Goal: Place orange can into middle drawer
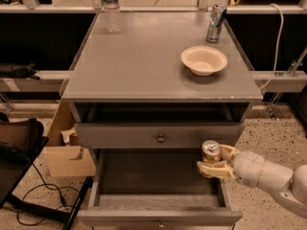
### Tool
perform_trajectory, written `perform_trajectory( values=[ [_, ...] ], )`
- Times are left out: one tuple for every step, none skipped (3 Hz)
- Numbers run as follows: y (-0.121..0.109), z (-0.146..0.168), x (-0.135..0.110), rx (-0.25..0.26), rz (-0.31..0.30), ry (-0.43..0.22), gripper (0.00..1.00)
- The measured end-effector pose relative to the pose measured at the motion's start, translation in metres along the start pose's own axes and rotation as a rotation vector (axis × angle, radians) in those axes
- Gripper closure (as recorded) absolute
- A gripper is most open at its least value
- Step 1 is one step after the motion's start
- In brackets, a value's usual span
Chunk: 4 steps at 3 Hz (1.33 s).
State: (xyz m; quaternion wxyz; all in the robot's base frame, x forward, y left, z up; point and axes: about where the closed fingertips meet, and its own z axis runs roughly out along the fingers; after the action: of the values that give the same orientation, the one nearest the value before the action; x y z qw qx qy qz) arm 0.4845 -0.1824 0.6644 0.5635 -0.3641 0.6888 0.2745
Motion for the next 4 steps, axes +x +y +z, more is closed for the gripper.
perform_trajectory(
  values=[
    [0.002,0.037,0.014,-0.071,-0.011,0.004,1.00],
    [0.027,0.108,0.046,-0.220,-0.042,-0.026,1.00],
    [0.068,0.174,0.085,-0.391,-0.098,-0.065,1.00],
    [0.092,0.200,0.110,-0.451,-0.128,-0.062,1.00]
  ],
)
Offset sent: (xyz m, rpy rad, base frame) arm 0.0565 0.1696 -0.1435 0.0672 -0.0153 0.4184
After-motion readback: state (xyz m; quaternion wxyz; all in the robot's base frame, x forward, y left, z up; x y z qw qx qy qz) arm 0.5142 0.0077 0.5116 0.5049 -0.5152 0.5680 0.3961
